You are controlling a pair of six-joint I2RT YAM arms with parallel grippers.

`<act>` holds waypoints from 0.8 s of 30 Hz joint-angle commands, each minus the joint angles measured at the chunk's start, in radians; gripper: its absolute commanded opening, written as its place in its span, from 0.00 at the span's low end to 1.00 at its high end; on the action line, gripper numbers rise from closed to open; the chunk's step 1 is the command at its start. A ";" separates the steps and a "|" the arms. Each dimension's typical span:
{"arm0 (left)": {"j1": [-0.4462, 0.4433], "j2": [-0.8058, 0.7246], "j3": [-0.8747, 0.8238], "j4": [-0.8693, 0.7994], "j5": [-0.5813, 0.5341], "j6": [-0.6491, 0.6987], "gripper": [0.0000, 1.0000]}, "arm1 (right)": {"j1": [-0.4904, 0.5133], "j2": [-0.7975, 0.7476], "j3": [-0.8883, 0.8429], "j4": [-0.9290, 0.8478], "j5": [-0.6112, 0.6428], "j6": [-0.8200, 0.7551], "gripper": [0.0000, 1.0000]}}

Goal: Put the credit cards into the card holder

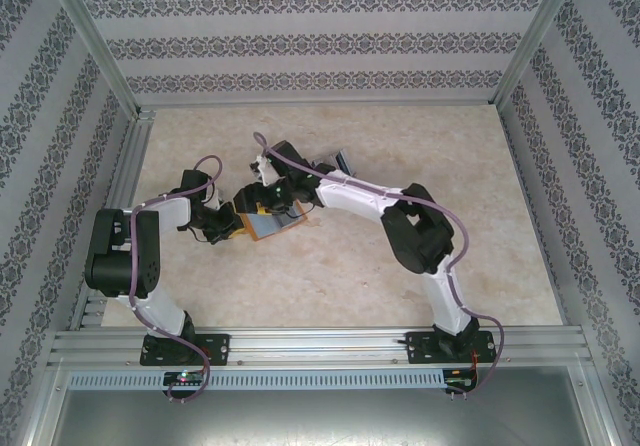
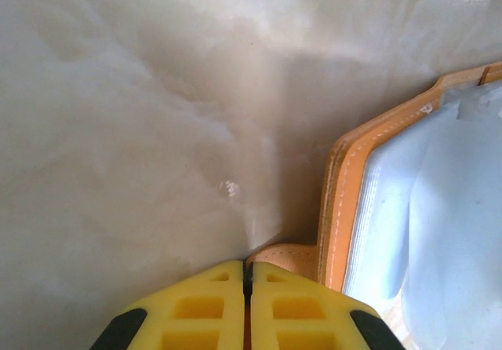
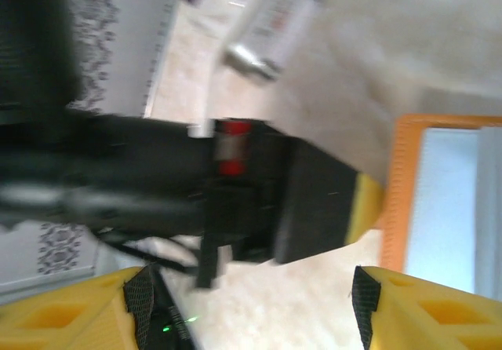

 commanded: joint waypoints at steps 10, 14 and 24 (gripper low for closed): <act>0.004 0.044 0.019 0.042 -0.009 0.020 0.03 | -0.109 -0.087 -0.168 -0.001 0.187 -0.051 0.70; 0.004 0.056 0.033 0.041 -0.007 0.021 0.04 | -0.092 0.010 -0.109 -0.004 0.164 -0.044 0.70; 0.004 0.073 0.070 0.036 -0.009 0.014 0.05 | -0.011 0.163 0.063 -0.037 0.093 -0.022 0.70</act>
